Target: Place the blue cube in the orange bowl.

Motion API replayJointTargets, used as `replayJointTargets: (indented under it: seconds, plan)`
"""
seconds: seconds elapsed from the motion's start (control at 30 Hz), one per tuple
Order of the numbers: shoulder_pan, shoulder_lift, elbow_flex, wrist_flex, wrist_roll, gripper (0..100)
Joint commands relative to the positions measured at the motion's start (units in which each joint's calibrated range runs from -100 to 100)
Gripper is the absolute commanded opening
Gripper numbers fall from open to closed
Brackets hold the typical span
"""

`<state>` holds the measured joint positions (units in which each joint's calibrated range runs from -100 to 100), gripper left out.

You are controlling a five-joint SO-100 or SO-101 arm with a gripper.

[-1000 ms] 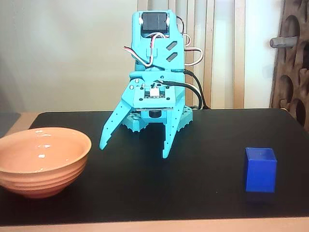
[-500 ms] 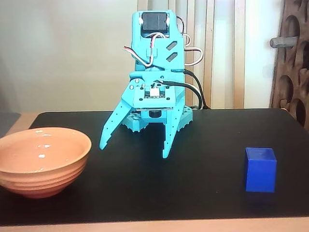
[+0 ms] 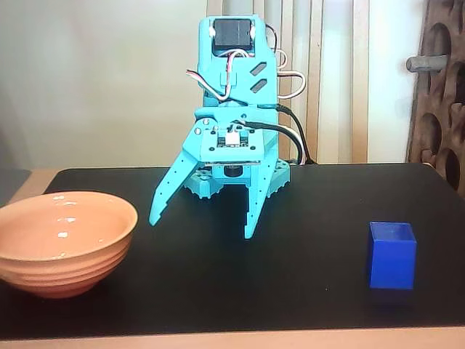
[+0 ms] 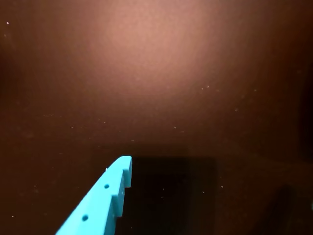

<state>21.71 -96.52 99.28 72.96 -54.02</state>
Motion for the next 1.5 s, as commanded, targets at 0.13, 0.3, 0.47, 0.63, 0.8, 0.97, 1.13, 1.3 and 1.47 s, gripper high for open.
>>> replayJointTargets:
  seconds: [0.13,0.3,0.47,0.63,0.8,0.97,1.13,1.3,1.47]
  plan:
    - [0.0,12.2,-14.2,-3.6,-0.5,41]
    - [-1.0,19.0,-22.3,-3.6,-0.5,41]
    - [-2.6,25.7,-29.8,-3.5,-0.5,41]
    - [-4.3,31.5,-36.8,-2.8,-0.7,41]
    - [-8.9,36.7,-42.8,-2.8,-4.5,41]
    - [-11.6,42.1,-49.0,-2.8,-5.6,41]
    - [-15.7,47.7,-54.7,-2.8,-7.4,41]
    - [-19.4,53.3,-59.5,-2.8,-10.3,41]
    - [-22.4,57.8,-63.1,-3.5,-12.1,41]
